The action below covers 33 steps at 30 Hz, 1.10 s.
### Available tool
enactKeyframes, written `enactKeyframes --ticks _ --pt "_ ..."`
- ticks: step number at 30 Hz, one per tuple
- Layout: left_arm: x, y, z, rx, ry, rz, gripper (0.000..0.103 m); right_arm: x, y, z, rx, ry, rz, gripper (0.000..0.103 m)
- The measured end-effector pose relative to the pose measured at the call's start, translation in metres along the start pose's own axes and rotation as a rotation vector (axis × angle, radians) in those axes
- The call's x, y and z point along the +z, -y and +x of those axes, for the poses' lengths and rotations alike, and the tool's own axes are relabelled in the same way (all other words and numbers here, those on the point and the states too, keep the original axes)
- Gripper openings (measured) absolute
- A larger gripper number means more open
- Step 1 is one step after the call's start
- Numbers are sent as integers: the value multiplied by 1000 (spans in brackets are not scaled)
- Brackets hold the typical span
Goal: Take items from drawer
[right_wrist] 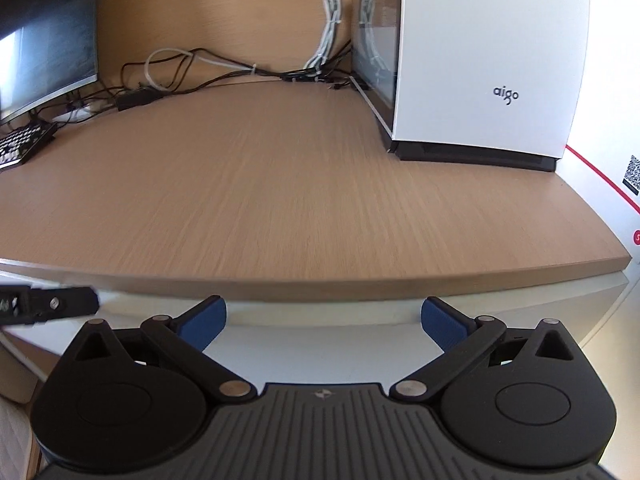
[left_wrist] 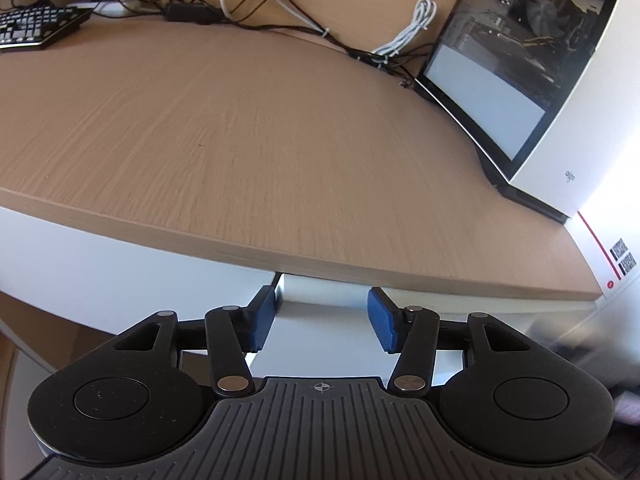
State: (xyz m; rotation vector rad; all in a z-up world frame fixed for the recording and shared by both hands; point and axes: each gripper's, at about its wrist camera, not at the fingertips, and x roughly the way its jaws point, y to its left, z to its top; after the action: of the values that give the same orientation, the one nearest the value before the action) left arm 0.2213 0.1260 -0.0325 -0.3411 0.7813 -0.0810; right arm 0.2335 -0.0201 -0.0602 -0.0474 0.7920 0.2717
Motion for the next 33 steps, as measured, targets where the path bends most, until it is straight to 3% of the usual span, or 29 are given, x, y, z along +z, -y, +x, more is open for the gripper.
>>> enactKeyframes --ticks 1,2,3,6,10,12,15,20,24,33 --pt "-1 1 0 1 -5 17 53 -9 5 16 51 -132 48 97" --pt "-1 1 -1 -2 -9 36 53 -23 9 22 27 -159 94 91" --pt "-2 -1 -2 -11 -13 45 53 -36 6 19 -32 -122 76 91" --pt "-3 -5 -1 -26 -16 39 50 -48 -4 -8 -20 4 1 94" --pt "-6 -9 -4 -21 22 -41 48 -31 -18 -27 -35 166 -102 103" --pt "-7 -8 -4 -18 35 -30 49 -17 -18 -25 -52 208 -95 103" --pt "-10 -1 -4 -1 78 45 53 -2 -12 -15 -52 207 -45 103" --pt "-11 -4 -1 8 101 -57 51 -3 -7 -13 -52 217 -36 103" --pt "-9 -7 2 5 78 -127 56 -2 -6 -13 -54 198 -28 103" --pt "-4 -2 5 2 36 -61 60 1 -8 -10 -54 168 -27 103"
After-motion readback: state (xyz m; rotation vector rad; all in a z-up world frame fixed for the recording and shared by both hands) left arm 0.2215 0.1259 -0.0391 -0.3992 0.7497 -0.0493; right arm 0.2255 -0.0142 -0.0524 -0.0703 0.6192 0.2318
